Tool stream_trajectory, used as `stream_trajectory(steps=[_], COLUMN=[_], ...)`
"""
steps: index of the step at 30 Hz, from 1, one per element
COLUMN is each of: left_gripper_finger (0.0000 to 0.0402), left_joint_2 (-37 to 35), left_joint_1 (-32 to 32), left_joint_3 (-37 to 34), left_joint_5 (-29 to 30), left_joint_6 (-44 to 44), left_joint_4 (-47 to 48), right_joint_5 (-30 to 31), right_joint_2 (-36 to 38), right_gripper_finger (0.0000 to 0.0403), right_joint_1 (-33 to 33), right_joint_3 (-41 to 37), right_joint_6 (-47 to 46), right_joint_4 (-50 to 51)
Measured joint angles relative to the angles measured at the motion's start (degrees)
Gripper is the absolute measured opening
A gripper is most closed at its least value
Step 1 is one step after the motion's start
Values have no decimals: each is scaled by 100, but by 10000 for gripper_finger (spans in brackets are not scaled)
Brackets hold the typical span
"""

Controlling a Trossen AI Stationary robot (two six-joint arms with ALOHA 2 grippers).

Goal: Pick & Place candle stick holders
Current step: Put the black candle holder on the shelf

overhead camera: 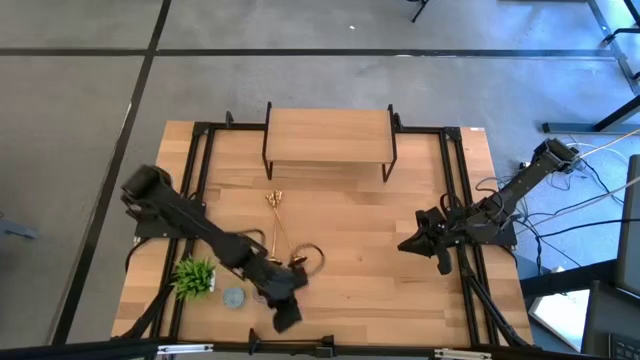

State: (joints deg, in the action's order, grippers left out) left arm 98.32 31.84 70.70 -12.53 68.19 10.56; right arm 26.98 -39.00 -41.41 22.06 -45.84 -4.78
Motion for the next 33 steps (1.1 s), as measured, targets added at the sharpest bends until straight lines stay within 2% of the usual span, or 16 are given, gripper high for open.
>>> stream_trajectory(steps=[2, 5, 8, 10, 13, 15, 17, 20, 25, 28, 31, 33], left_gripper_finger=[2, 2, 2, 2, 2, 2, 3, 3, 3, 10, 37, 63], left_joint_2=[378, 839, 1197, 1424, 1752, 1961, 2135, 2289, 2604, 2817, 2957, 2966], left_joint_1=[26, 158, 287, 397, 618, 790, 938, 1081, 1279, 1367, 1402, 1397], left_joint_3=[373, 1046, 1875, 2482, 3359, 3802, 4029, 4080, 4087, 4087, 4087, 4085], left_joint_5=[-388, -609, -509, -105, 905, 1531, 1916, 2004, 1847, 1559, 1177, 1164], left_joint_6=[-4, -279, -806, -1299, -2013, -2387, -2546, -2462, -2390, -2250, -2243, -2226], left_joint_4=[165, 610, 1851, 2993, 4394, 4898, 5078, 4805, 4444, 4410, 4403, 4399], right_joint_5=[-8, -17, -11, 26, 198, 328, 514, 773, 796, 794, 794, 794], right_joint_2=[0, 0, -2, -2, -2, -2, -2, -2, -2, -2, -2, -2], right_gripper_finger=[0, 6, 16, 22, 24, 25, 25, 25, 26, 26, 26, 26], right_joint_1=[31, 38, 49, 84, 92, 92, 92, 92, 92, 92, 92, 91], right_joint_3=[0, 0, 0, 0, 0, 0, 0, 0, 0, 0, 0, 0], right_joint_6=[-147, -236, -185, -180, -257, -261, -286, -452, -477, -496, -617, -625], right_joint_4=[-62, -52, -16, -22, -19, -10, 61, 82, 127, 182, 185, 195])
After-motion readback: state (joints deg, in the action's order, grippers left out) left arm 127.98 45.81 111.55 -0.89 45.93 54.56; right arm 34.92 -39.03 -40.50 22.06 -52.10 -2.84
